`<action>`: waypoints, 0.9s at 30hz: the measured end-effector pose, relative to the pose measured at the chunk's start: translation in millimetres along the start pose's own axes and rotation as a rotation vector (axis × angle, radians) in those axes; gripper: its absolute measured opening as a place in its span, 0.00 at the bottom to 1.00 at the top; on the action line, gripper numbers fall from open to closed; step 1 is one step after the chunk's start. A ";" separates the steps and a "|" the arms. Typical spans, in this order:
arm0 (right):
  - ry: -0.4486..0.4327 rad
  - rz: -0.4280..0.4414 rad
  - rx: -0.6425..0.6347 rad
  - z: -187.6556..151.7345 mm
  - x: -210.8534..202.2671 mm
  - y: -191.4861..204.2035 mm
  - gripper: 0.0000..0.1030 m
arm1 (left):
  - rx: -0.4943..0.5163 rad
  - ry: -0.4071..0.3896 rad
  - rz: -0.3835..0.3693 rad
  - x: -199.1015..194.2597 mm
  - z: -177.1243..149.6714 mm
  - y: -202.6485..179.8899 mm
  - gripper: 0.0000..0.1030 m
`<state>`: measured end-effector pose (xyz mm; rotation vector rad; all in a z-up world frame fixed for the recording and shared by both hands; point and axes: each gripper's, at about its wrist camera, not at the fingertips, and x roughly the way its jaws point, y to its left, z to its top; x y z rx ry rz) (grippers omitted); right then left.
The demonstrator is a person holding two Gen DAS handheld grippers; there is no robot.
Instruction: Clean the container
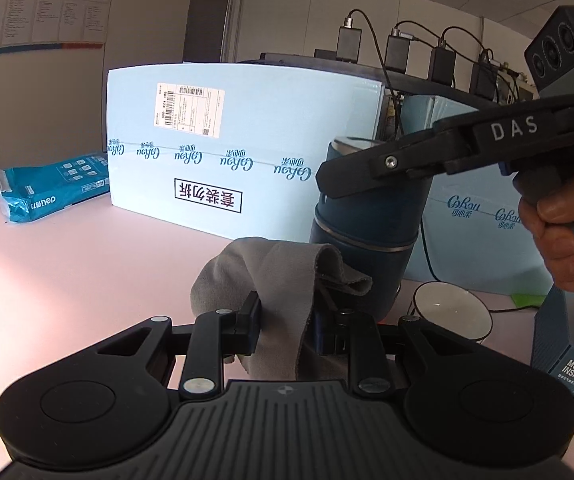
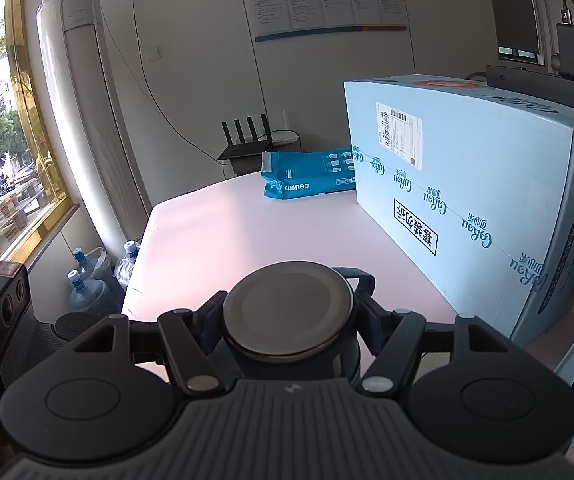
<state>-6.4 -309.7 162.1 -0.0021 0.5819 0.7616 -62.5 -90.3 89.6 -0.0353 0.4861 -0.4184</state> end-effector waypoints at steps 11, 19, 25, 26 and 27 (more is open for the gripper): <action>-0.010 -0.002 0.018 -3.5 -5.2 -4.5 0.67 | -0.089 -0.109 -0.109 -16.2 -0.5 4.5 0.20; -0.017 -0.005 0.031 -1.0 -4.6 -4.4 0.67 | -0.066 0.018 -0.070 12.5 -20.1 2.8 0.19; -0.014 0.000 0.031 1.2 -3.5 -2.4 0.68 | -0.042 0.182 -0.032 41.5 -43.0 3.9 0.19; -0.013 0.003 0.035 1.2 -3.1 -2.4 0.68 | -0.032 0.210 -0.028 45.3 -45.9 3.1 0.19; -0.012 0.005 0.037 1.2 -2.8 -2.2 0.68 | -0.022 0.234 -0.023 48.1 -48.3 2.0 0.19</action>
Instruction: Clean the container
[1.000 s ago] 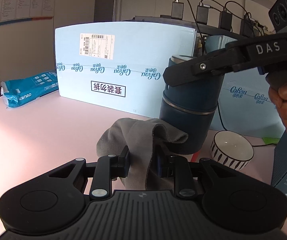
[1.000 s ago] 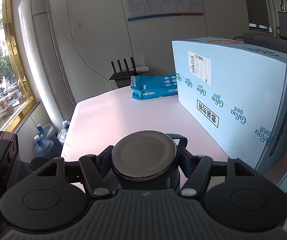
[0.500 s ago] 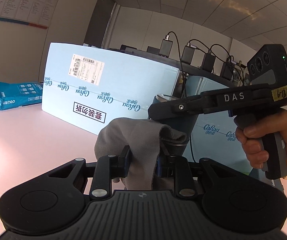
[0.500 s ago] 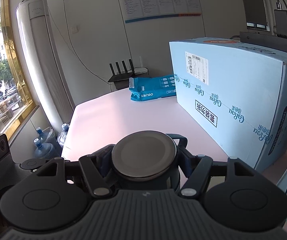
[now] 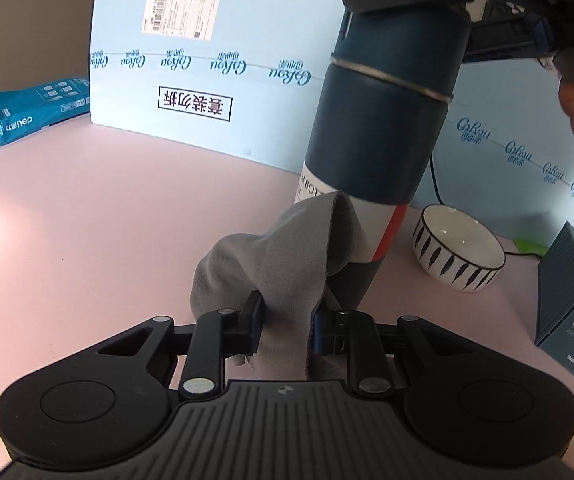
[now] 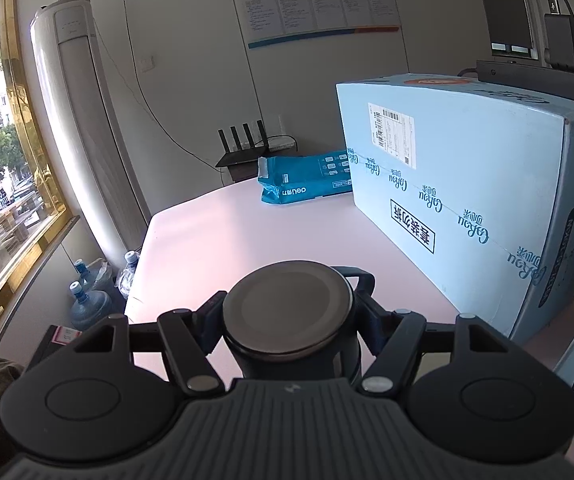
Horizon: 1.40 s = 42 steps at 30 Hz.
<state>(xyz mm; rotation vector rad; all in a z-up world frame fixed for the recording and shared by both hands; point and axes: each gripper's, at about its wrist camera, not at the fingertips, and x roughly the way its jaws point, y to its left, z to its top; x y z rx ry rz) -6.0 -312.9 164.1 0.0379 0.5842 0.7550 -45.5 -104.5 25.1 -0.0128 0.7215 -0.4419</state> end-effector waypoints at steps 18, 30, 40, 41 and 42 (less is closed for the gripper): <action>-0.005 -0.011 0.014 0.1 -0.8 0.9 0.68 | 0.045 -0.199 -0.118 -69.7 10.9 -21.3 0.19; -0.005 -0.018 0.032 1.3 -0.9 -2.7 0.68 | 0.046 -0.244 -0.144 -71.3 26.5 -36.2 0.19; -0.012 -0.018 0.045 0.4 -1.0 -5.4 0.68 | 0.052 -0.056 -0.094 -19.1 6.9 -30.3 0.19; -0.012 -0.017 0.044 0.4 -1.0 -5.4 0.68 | 0.056 -0.035 -0.087 -13.6 5.2 -29.8 0.19; -0.011 -0.017 0.044 0.6 -0.8 -5.3 0.68 | 0.062 -0.013 -0.077 -8.1 3.4 -29.6 0.19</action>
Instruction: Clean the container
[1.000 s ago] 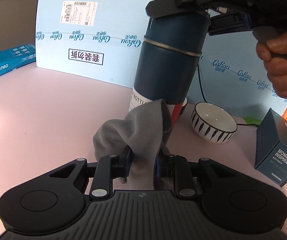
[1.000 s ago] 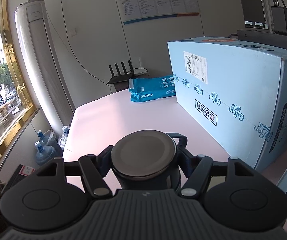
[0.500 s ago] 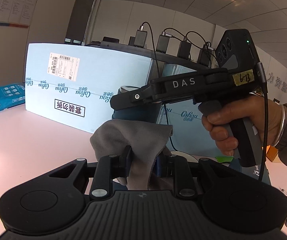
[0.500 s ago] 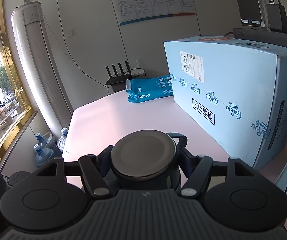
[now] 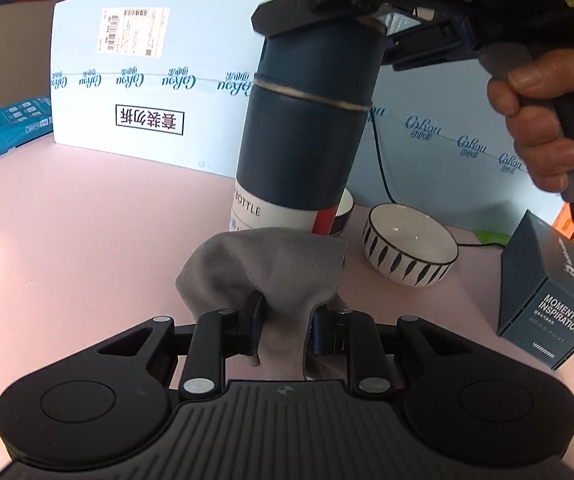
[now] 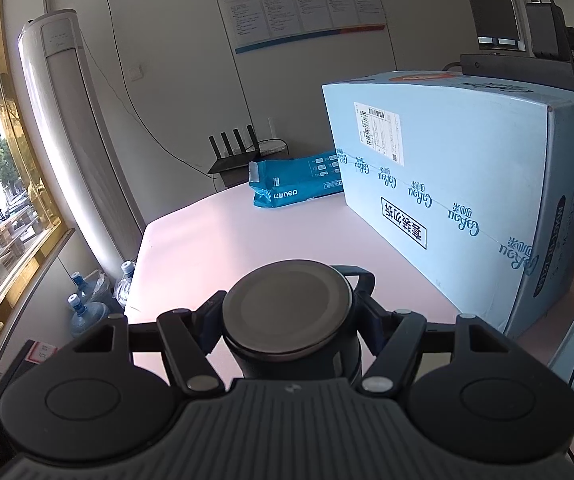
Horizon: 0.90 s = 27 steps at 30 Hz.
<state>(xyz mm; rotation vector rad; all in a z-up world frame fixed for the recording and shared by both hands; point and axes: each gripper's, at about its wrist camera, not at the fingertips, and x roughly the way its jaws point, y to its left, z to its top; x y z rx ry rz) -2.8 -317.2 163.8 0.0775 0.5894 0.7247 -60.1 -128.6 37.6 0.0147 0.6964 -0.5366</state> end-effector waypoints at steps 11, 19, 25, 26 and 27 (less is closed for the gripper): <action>0.013 -0.004 -0.004 0.1 -0.2 3.5 0.68 | -0.019 0.073 0.022 15.6 -4.6 11.6 0.19; 0.011 -0.006 -0.002 -1.2 0.2 3.9 0.68 | -0.029 -0.104 0.006 -31.1 15.8 5.0 0.19; 0.008 -0.004 0.005 -1.8 0.3 2.7 0.69 | -0.025 -0.252 -0.001 -54.6 35.1 -3.7 0.19; 0.008 -0.004 0.006 -1.8 0.3 2.6 0.69 | -0.027 -0.270 -0.004 -57.7 37.9 -4.1 0.19; 0.007 -0.004 0.006 -1.7 0.2 2.6 0.69 | -0.029 -0.280 -0.008 -59.7 40.3 -4.2 0.19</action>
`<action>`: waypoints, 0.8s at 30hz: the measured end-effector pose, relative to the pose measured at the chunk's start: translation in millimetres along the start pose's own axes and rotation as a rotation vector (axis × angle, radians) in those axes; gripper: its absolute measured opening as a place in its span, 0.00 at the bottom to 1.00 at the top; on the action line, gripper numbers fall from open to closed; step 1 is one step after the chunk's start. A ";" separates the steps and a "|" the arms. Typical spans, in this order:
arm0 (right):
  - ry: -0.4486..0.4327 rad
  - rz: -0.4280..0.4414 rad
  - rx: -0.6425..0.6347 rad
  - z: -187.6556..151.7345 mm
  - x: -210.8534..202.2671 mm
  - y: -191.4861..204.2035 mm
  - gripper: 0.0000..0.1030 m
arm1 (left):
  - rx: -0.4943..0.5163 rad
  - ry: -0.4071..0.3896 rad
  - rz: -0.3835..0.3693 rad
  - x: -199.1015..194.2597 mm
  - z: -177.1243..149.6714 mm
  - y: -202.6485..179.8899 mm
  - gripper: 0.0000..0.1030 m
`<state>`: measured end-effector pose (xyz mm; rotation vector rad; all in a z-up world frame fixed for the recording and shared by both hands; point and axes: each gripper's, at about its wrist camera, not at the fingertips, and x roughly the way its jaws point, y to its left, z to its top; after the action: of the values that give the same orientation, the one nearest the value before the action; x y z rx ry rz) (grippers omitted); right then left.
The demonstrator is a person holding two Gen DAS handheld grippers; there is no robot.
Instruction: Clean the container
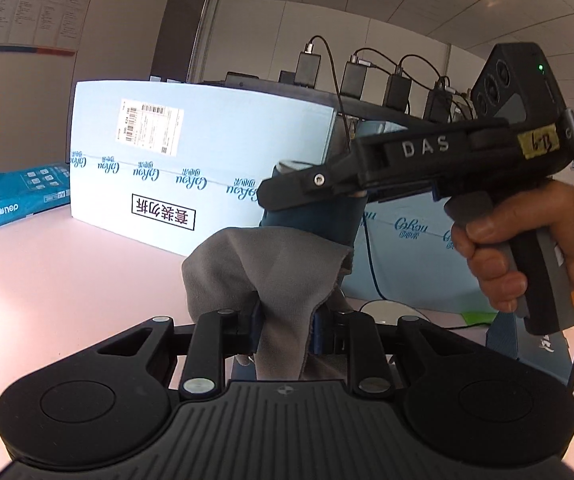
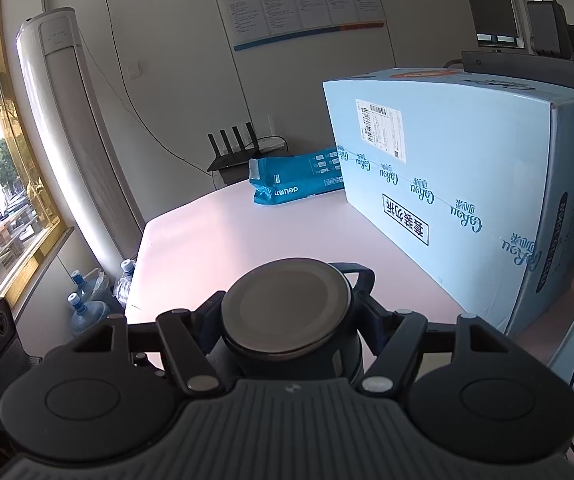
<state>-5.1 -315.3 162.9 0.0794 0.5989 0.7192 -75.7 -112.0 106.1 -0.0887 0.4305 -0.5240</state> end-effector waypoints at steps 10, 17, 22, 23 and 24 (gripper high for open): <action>-0.008 0.008 0.022 -0.6 0.4 -3.4 0.69 | 0.011 0.078 0.019 21.5 -14.3 11.1 0.19; -0.005 0.020 0.026 -1.3 0.9 -3.5 0.70 | 0.010 0.230 0.052 50.1 -50.4 30.0 0.19; -0.002 0.020 0.024 -0.9 2.1 -2.7 0.70 | 0.054 0.316 0.076 66.8 -67.6 38.4 0.19; -0.002 0.020 0.024 -0.9 2.1 -2.7 0.70 | 0.062 0.315 0.072 67.1 -66.8 38.7 0.19; -0.002 0.020 0.024 -1.0 2.0 -2.7 0.70 | 0.068 0.314 0.067 67.3 -65.3 38.8 0.19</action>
<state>-2.9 -316.2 160.3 0.1080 0.6057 0.7309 -32.6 -110.6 14.2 0.0751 0.7188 -0.4876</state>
